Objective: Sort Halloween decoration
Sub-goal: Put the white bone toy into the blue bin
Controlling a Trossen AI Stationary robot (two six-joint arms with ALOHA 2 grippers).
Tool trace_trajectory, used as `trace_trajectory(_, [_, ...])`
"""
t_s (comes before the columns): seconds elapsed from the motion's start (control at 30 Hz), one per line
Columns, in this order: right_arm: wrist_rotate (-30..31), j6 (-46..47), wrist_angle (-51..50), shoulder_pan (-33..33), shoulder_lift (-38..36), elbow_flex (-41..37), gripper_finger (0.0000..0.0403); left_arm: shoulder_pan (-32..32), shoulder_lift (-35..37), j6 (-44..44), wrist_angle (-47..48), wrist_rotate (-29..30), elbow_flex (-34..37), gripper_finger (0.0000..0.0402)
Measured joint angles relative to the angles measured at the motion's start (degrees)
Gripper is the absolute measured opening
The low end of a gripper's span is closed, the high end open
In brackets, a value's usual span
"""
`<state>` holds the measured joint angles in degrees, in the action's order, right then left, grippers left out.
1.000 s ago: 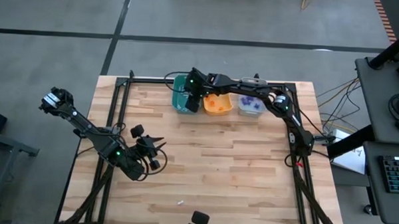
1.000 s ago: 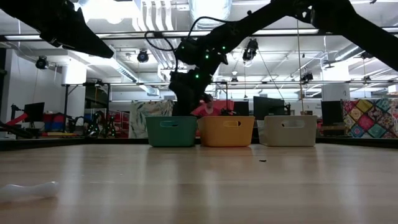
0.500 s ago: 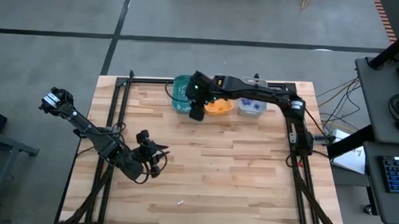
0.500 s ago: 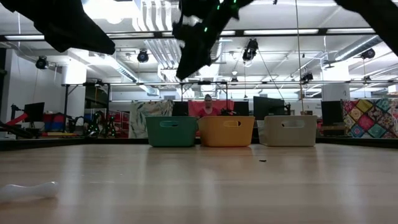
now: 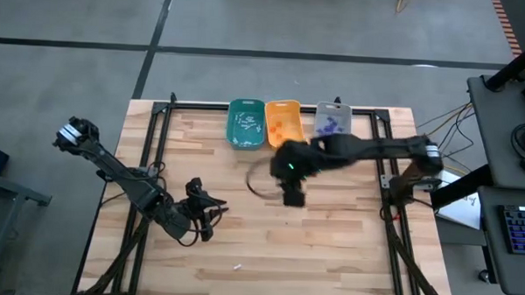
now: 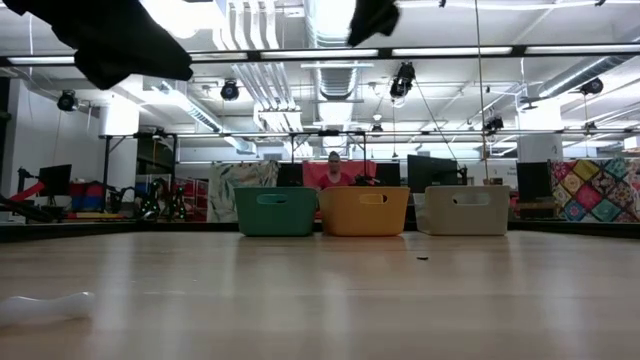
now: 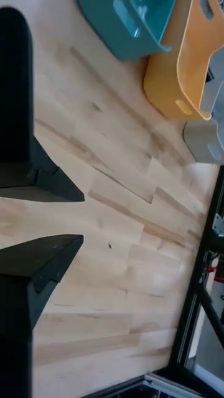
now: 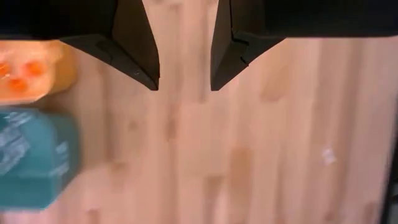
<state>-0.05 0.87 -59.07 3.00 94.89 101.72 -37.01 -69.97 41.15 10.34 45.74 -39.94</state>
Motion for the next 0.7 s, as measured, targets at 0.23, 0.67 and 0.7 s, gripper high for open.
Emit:
trace_trajectory(0.23, [0.1,10.9,3.0,10.1,-8.7,-13.2,0.0123,-0.2,-6.6,0.1,-8.2,-4.4,0.0,0.0077])
trace_trajectory(0.67, [7.9,27.3,13.4,25.9,-13.7,-27.5,0.0125,-7.8,-25.3,0.1,-3.2,-8.1,-11.9,0.0075])
trace_trajectory(0.7, [9.0,28.2,13.4,26.7,-13.5,-27.6,0.0124,-8.6,-26.6,0.1,-1.5,-8.5,-13.1,0.0075])
